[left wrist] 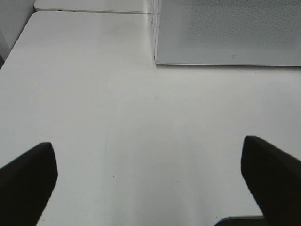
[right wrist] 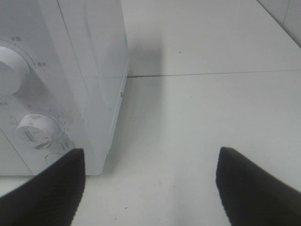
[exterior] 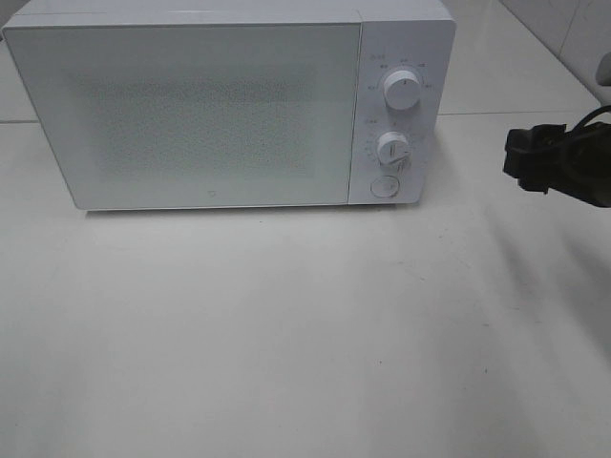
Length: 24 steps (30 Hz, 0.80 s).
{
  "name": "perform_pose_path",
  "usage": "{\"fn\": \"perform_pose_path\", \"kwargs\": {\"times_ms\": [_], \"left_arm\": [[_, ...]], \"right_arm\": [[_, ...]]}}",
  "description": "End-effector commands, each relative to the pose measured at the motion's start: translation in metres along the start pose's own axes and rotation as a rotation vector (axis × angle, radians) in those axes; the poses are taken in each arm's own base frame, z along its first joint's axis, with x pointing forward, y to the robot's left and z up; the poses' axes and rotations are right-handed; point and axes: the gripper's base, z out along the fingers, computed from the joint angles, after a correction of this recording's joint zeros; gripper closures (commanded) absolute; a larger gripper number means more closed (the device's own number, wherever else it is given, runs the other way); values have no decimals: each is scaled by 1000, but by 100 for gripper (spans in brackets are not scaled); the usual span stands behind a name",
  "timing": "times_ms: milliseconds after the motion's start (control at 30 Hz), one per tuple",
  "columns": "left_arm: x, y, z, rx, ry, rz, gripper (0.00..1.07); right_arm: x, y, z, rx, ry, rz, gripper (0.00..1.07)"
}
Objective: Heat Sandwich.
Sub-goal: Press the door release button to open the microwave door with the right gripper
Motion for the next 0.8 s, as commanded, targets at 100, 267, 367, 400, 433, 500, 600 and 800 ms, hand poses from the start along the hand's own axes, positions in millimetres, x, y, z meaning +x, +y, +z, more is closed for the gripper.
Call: {"fn": "perform_pose_path", "kwargs": {"times_ms": [100, 267, 367, 400, 433, 500, 600, 800], "left_arm": [[1, 0, 0, -1, -4, -8, 8], [1, 0, 0, -1, -4, -8, 8], [1, 0, 0, -1, -4, -8, 8], [1, 0, 0, -1, -4, -8, 8], [1, 0, 0, -1, -4, -8, 8], [1, 0, 0, -1, -4, -8, 8], [1, 0, 0, -1, -4, -8, 8], [1, 0, 0, -1, -4, -8, 8]], "right_arm": [[10, 21, 8, -2, -25, -66, 33], [18, 33, 12, 5, -46, -49, 33], [26, 42, 16, 9, -52, -45, 33], [29, 45, 16, 6, -51, -48, 33], [34, 51, 17, 12, -55, -45, 33], [37, 55, 17, 17, -54, -43, 33], [49, 67, 16, 35, -51, -37, 33], [59, 85, 19, 38, -21, -56, 33]]}}
